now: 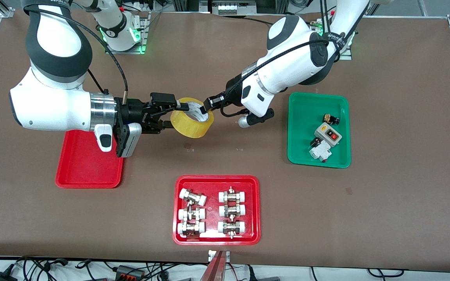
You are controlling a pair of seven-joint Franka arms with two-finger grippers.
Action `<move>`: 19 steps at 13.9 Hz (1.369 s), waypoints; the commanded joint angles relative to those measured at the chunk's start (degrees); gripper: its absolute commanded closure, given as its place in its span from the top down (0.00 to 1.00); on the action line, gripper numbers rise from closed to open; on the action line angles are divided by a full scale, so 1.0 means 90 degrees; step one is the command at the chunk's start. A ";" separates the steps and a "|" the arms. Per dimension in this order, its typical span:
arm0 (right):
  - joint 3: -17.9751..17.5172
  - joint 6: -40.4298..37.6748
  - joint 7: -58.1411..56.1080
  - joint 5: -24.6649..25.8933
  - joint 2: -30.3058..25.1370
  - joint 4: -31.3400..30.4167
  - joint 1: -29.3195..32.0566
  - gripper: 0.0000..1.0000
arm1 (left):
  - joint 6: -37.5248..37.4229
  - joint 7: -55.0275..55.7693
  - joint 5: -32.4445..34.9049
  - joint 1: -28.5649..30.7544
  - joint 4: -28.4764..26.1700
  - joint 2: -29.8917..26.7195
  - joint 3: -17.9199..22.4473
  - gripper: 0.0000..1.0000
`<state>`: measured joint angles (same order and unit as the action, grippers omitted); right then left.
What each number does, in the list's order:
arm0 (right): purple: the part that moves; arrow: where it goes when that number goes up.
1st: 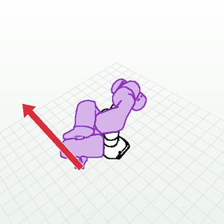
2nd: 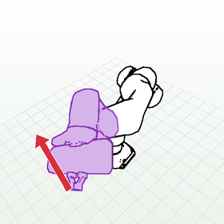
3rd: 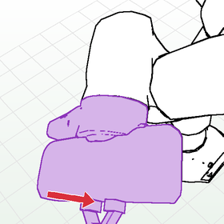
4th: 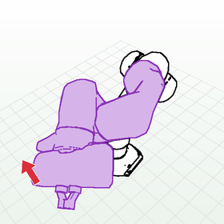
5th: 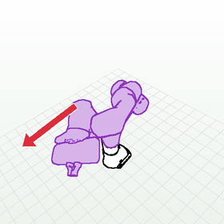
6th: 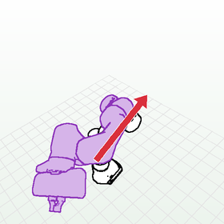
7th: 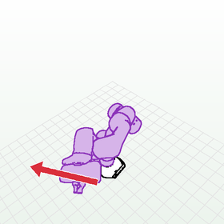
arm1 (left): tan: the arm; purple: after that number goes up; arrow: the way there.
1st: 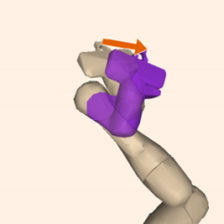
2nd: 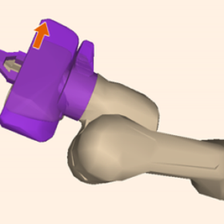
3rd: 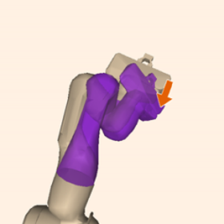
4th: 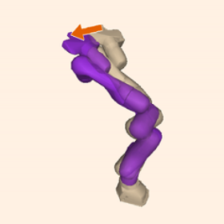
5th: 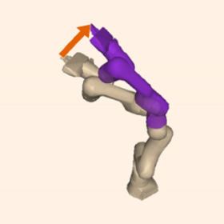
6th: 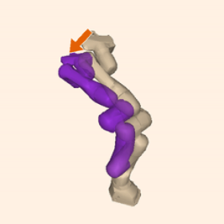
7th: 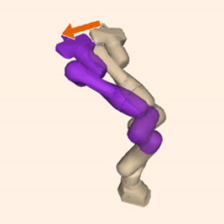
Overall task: Left arm passes tape to right arm into tray
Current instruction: 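Close the right gripper on the tape roll held by the left gripper, then carry the tape with the right gripper while the left gripper withdraws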
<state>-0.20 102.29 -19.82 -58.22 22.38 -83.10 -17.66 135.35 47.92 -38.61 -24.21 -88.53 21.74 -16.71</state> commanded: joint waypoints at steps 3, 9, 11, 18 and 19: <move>0.0032 0.0021 -0.0112 -0.0133 0.0092 0.0151 -0.0039 0.35 | -0.0048 -0.0012 -0.0172 -0.0034 0.0179 0.0036 0.0010 0.03; 0.0032 0.0011 -0.0112 -0.0133 0.0092 0.0151 -0.0039 0.33 | -0.0068 -0.0071 -0.0153 0.0005 0.0159 -0.0003 0.0020 0.98; 0.0032 0.0011 -0.0122 -0.0133 0.0092 0.0151 -0.0039 0.33 | -0.0126 -0.0071 -0.0095 0.0063 0.0052 -0.0101 0.0030 1.00; 0.0051 0.0011 -0.0171 -0.0133 0.0180 0.0131 0.0029 0.32 | -0.2457 -0.0440 0.1291 0.1253 0.0081 -0.0608 0.0108 1.00; 0.0071 0.0011 -0.0171 -0.0104 0.0180 0.0122 0.0039 0.32 | -0.2799 -0.0558 0.1573 0.1497 0.0071 -0.0802 0.0108 1.00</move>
<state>0.25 102.51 -20.61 -58.30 23.38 -83.10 -17.50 115.36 45.19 -27.89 -13.88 -87.72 17.51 -15.65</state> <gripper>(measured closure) 0.449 0.000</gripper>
